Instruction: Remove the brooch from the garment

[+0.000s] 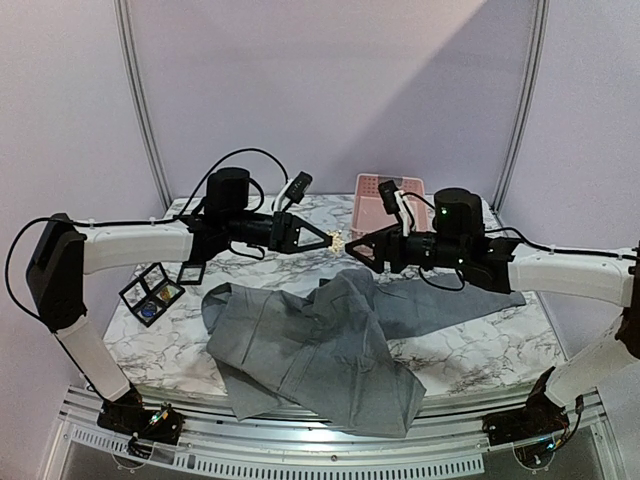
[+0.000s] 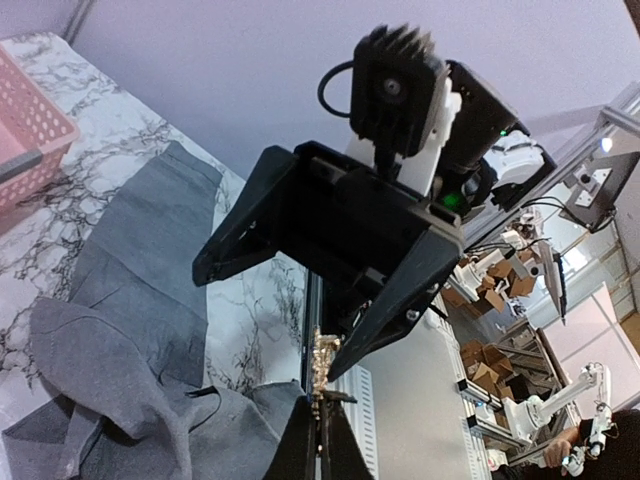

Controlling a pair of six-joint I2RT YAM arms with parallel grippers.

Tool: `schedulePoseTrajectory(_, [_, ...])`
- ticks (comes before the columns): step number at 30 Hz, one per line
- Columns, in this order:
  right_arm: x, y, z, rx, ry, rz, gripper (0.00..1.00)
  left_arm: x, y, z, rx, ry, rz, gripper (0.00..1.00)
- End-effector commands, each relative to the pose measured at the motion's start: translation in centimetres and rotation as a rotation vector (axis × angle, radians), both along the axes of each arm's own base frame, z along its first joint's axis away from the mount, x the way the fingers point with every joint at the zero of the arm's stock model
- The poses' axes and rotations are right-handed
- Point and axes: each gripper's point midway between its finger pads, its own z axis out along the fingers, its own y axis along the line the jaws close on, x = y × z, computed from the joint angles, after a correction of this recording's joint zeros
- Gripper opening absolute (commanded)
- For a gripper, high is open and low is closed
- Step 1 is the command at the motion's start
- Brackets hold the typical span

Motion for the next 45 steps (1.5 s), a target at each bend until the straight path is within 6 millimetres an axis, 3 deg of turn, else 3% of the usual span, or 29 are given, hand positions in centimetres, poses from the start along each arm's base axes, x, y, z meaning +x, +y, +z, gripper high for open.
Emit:
schedulePoseTrajectory(1, [0.5,-0.1,-0.8,-0.098,-0.067,-0.044,0.72,-0.1,0.3,0.2,-0.027,0.01,-0.037,0.0])
schedulePoseTrajectory(4, [0.5,-0.1,-1.0,-0.127,-0.089,-0.046,0.89,0.0,0.4,0.2,-0.028,0.011,-0.039,0.0])
schedulePoseTrajectory(7, [0.6,0.0,-1.3,-0.157,-0.106,-0.055,0.9,0.1,0.5,0.2,-0.028,0.013,-0.037,0.0])
schedulePoseTrajectory(19, [0.8,1.6,-1.3,-0.185,-0.152,-0.037,0.91,0.2,0.4,0.0,-0.025,0.026,-0.039,0.0])
schedulePoseTrajectory(36, [-0.9,3.4,-0.2,-0.13,-0.108,0.09,0.91,0.5,0.3,-0.6,-0.015,0.04,-0.025,0.0])
schedulePoseTrajectory(45, [-1.1,3.6,0.3,-0.099,-0.094,0.095,0.8,0.5,0.3,-0.5,-0.017,0.037,-0.027,0.0])
